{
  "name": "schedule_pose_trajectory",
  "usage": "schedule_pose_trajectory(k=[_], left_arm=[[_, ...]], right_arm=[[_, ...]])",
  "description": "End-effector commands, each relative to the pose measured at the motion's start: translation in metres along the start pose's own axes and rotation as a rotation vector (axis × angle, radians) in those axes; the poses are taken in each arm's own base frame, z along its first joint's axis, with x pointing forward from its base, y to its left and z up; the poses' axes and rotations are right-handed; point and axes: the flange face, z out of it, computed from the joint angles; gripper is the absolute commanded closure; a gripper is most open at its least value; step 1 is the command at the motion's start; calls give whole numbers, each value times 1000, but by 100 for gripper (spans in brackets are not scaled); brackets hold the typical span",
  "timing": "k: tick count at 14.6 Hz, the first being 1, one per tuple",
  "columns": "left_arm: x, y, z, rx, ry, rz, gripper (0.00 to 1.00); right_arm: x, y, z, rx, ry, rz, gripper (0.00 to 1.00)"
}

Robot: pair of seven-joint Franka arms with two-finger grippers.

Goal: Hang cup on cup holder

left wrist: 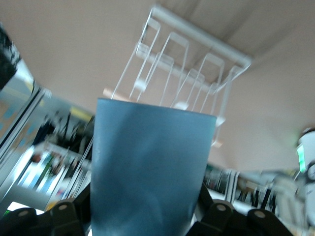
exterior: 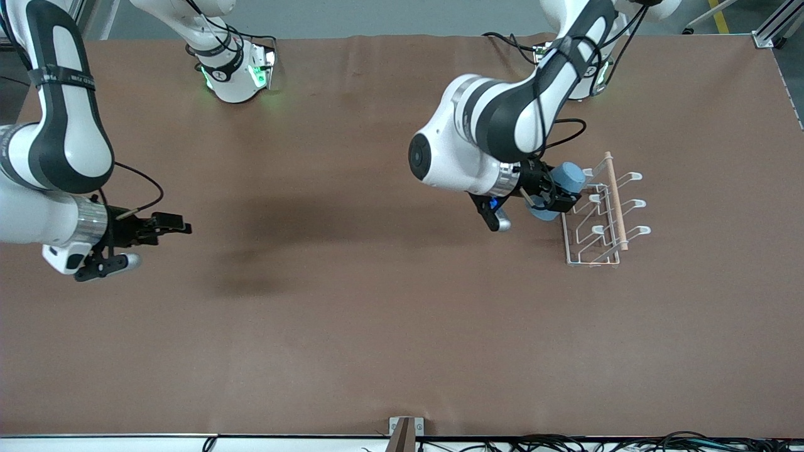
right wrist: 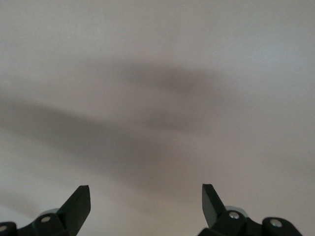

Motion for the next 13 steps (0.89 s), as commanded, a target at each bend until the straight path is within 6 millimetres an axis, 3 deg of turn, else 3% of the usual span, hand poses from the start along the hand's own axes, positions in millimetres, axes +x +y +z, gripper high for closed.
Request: schedule_pose_trajectory(k=[1,3,6,8,10,13], left_arm=[[31,-4,34,79,-146,23,98],[51,-2,49,93,-188,54,100],[61,-10,67,131,-260,198,100],[71,-11,79,145,-299,253,98],[78,-9,90,164,-333,262,96],[80,-10,105,166,-362,264,96]], right_arm=[[-5,-14,-44,-120,44,19,0],[-1,-31,-82,-190,101,58,0],[-11,-53,-147,-214,97,167,0],[-15,-67,-164,-216,112,337,0],[-24,-71,-172,-226,88,388,0],[-57,-89,-205,-231,119,423,0]])
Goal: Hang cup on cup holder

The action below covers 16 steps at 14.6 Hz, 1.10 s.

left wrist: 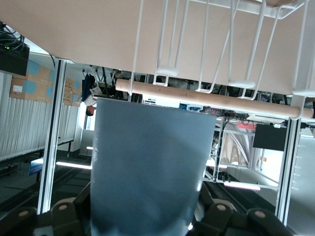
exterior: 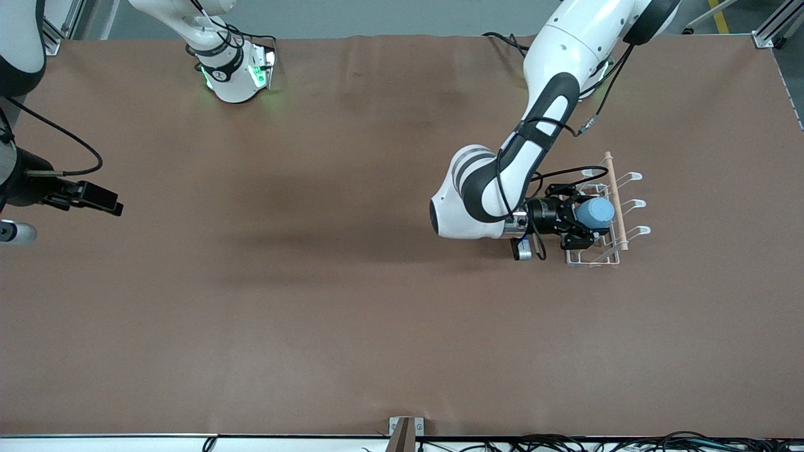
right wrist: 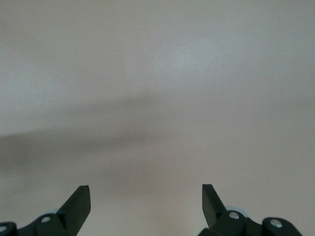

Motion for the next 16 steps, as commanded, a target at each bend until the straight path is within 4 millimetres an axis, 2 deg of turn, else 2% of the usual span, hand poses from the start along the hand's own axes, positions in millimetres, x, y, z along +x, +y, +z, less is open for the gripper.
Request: schedule_pose_trajectory(k=[1,4,5,7,10,14,16], left_arm=[[2,-1,16,13,-60,7,96],[10,-2,35,9,-89,-31,96],[11,-3,38,5,-89,-42,96],[19,-2,41,6,-91,-51,96],[29,2,41,7,-93,-84,96],[39,6,41,11,-83,-99,93],[43,6,41,16,-70,-95,89]], right_arm=[[-35,-1,-32,-23,38,60,0],[-55,-16,-45,-23,54,72,0],[-62,-29,-48,-23,59,82,0],[-65,-33,-51,-21,65,83,0],[-63,-29,-47,-24,50,81,0],[-64,-13,-41,-27,21,104,0],[-64,-7,-35,-28,4,38,0]])
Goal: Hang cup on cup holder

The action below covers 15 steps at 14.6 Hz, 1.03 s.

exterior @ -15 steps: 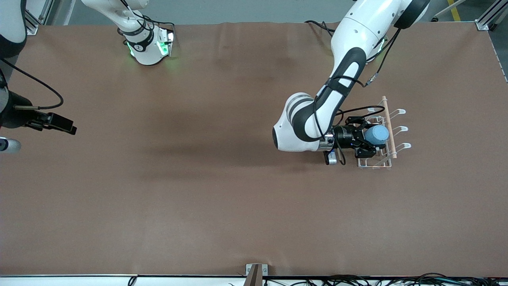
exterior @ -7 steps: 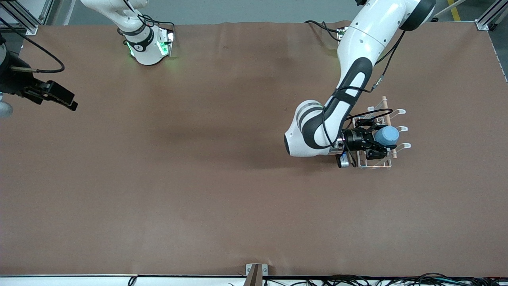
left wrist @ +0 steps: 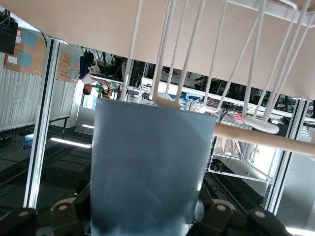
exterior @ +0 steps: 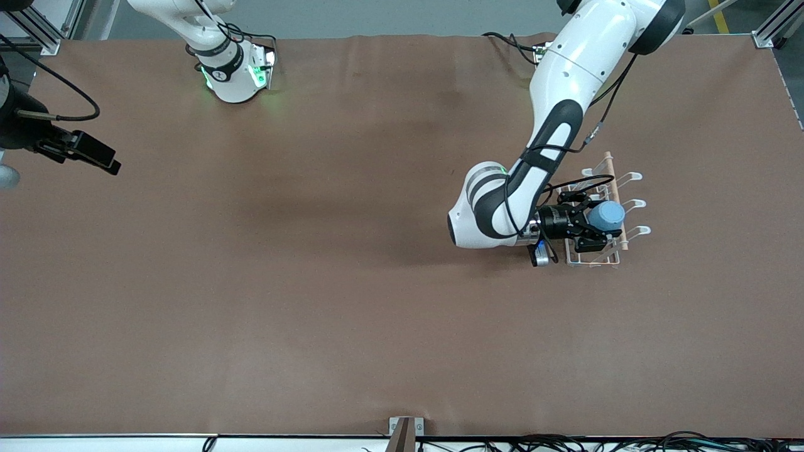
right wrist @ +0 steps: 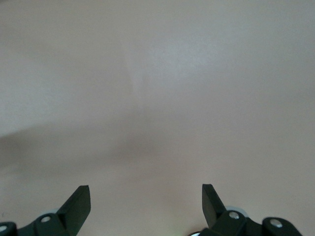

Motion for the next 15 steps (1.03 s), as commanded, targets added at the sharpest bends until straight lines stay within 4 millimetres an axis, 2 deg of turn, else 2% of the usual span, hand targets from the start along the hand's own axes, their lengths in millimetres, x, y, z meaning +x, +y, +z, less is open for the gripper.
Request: schedule_pose_trajectory(k=[1,2,4,6,7,9,11,14,15], left_arm=[[2,0,0,14,9,-9,87],[6,0,2,12,5,-3,85],[9,1,7,5,-1,-28,82],[12,4,8,0,-3,-64,74],[13,4,9,-5,-2,-74,58],[12,5,9,-24,10,-77,0],[12,5,8,-30,17,-94,0],[0,4,2,-91,56,-132,0],[-20,-5,-5,-145,100,-201,0]], right_arm=[[-10,13,4,-22,-17,-82,0],[-13,20,-2,-26,-7,-80,0],[-8,40,-4,-14,5,-54,0],[-8,38,-4,-17,7,-75,0],[-8,39,-3,-18,3,-114,0],[-6,46,-5,-18,7,-173,0],[-2,44,-8,-13,51,-172,0],[-3,35,-9,-10,61,-186,0],[-2,35,-11,-9,68,-186,0]])
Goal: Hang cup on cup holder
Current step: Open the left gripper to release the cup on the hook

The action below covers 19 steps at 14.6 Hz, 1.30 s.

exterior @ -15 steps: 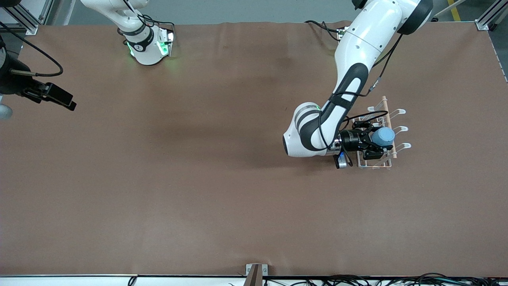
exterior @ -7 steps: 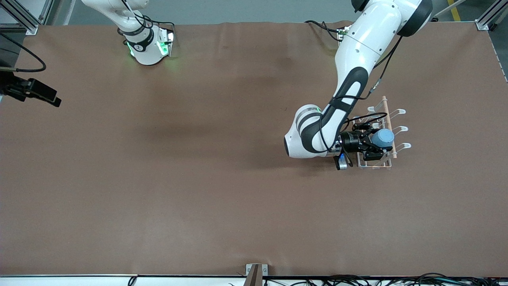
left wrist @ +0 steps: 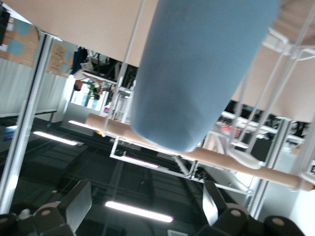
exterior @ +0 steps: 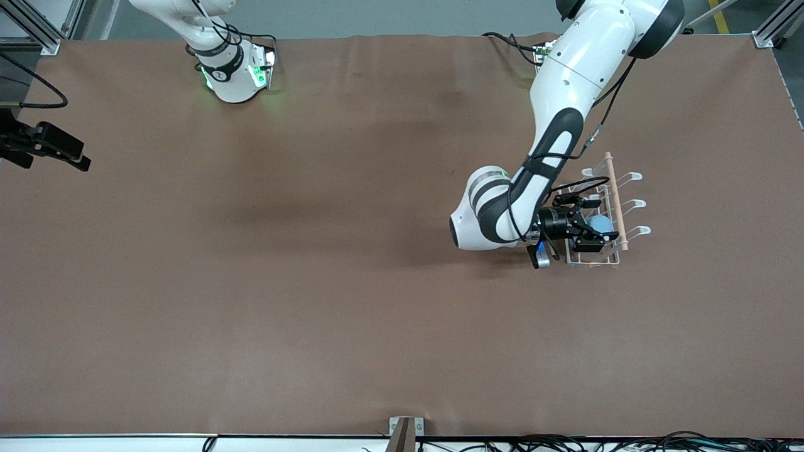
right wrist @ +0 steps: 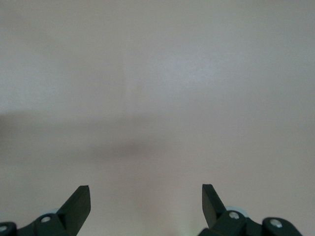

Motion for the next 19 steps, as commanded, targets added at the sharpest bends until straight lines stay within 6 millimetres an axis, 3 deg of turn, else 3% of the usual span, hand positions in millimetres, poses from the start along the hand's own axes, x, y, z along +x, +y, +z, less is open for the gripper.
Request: schedule_pose_trajectory(k=[1,5,7,9,11,14,19], left_arm=[[-45,-25,-15,-139,106,-129,0],[-91,-59,-41,-406,287,-384,0],[-131,-74,-55,-517,370,-498,0],[-180,-95,-54,-613,457,-631,0],[-214,-108,-54,-637,527,-684,0],[-272,-142,-29,-799,649,-816,0],[-372,-187,72,-1142,746,-930,0]], right_arm=[[-6,-2,-5,-13,36,-15,0],[-3,0,-10,-14,76,-13,0],[-2,8,-10,-16,75,-4,0],[-3,18,-9,-22,65,10,0],[0,23,-8,-22,71,18,0],[10,18,5,-20,64,16,0],[19,18,12,-17,76,18,0]])
